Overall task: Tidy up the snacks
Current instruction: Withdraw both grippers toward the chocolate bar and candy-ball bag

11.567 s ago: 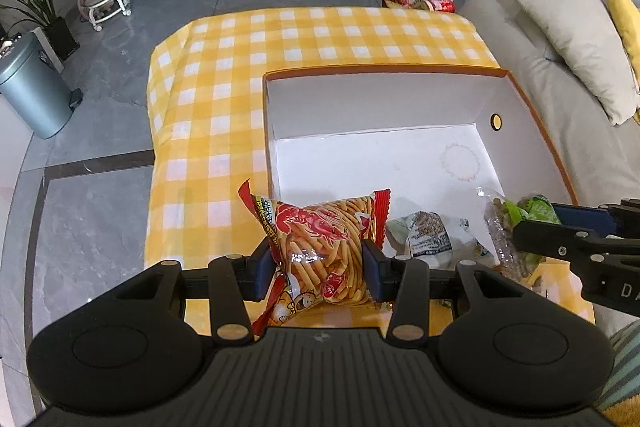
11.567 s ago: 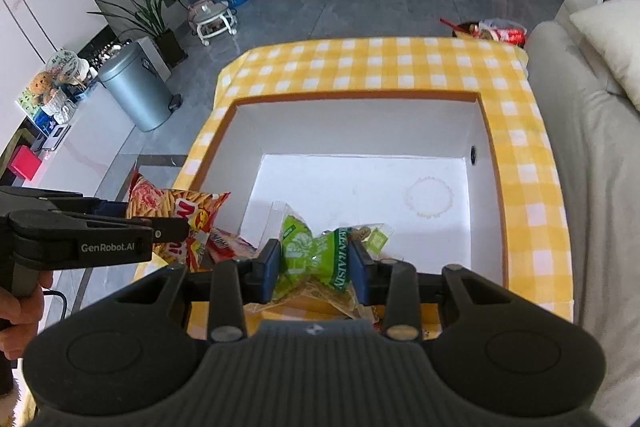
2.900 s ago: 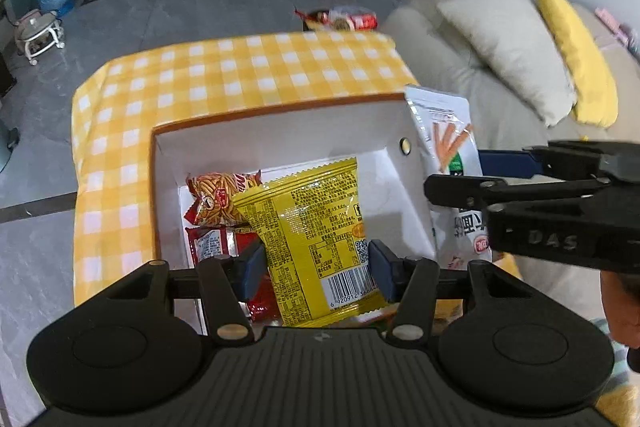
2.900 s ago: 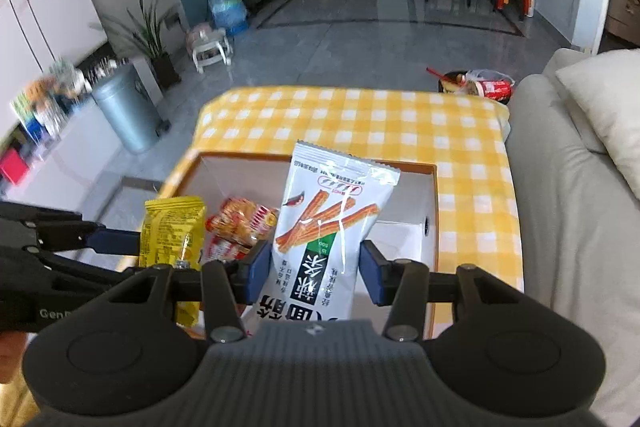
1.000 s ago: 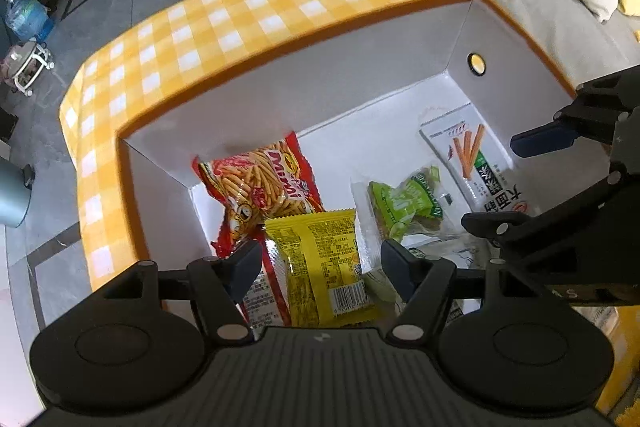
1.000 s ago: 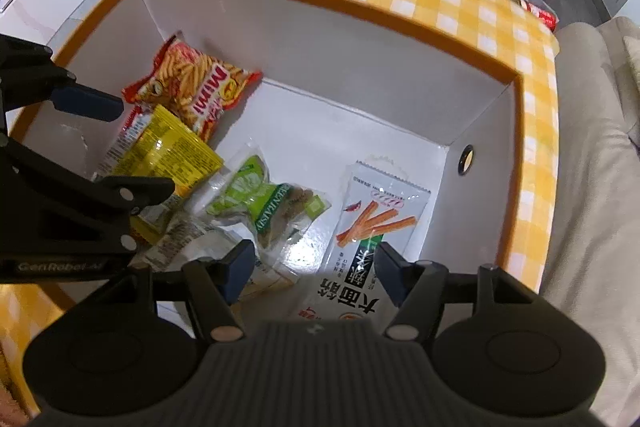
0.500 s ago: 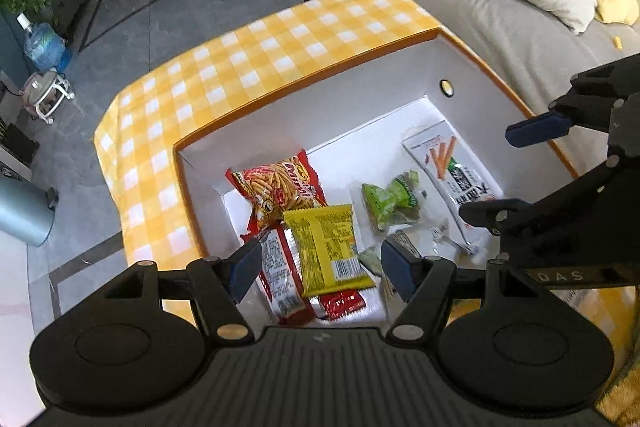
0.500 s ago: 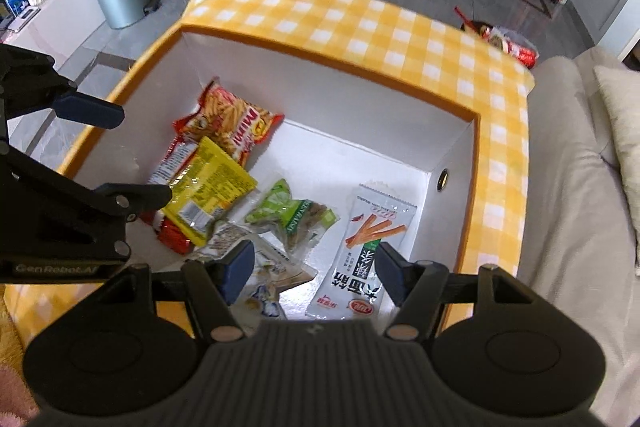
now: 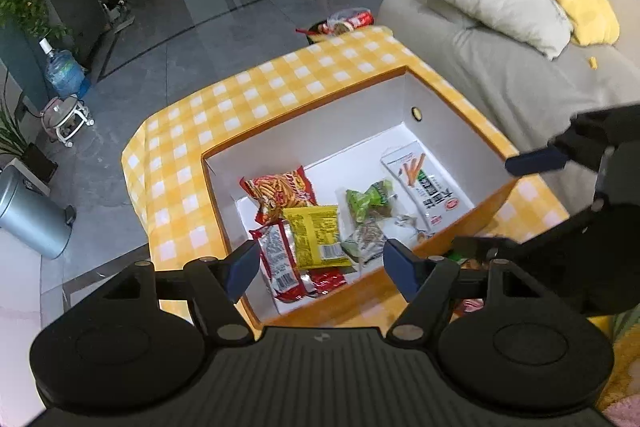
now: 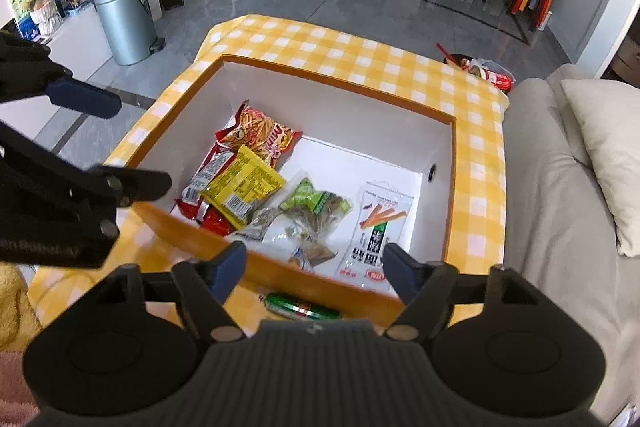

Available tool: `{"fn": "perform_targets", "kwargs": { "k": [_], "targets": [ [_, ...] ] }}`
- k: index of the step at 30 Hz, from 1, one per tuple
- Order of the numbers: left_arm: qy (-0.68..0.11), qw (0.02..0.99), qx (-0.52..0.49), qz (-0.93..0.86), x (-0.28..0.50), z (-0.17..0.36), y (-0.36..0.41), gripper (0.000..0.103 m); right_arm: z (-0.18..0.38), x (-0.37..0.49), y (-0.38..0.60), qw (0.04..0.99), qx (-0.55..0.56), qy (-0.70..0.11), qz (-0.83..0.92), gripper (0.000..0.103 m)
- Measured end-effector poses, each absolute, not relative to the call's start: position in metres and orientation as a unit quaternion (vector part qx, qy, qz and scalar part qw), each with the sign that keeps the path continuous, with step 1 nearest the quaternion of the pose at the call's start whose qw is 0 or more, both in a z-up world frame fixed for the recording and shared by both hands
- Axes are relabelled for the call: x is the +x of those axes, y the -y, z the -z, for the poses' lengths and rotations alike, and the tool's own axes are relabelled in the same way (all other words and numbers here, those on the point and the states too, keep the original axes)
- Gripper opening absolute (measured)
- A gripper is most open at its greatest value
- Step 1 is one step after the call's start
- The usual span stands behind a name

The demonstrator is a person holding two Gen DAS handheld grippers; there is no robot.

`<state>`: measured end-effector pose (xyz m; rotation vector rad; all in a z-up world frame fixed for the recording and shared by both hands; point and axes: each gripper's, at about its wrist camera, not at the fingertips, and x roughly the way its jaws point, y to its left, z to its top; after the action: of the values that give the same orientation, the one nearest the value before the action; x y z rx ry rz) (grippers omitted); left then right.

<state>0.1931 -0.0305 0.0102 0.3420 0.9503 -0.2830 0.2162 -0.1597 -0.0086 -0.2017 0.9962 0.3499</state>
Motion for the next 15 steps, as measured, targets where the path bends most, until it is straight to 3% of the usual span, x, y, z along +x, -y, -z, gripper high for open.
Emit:
{"fn": "perform_targets", "kwargs": {
  "k": [7,15],
  "targets": [
    [-0.446,0.875,0.108,0.153,0.156,-0.011,0.032,0.082,0.016,0.174,0.174,0.873,-0.072,-0.453,-0.164,0.073],
    [-0.46,0.874,0.048,0.152,0.125,0.009,0.044,0.078,0.044,0.122,0.205,0.886,-0.038,-0.44,-0.145,0.062]
  ]
}}
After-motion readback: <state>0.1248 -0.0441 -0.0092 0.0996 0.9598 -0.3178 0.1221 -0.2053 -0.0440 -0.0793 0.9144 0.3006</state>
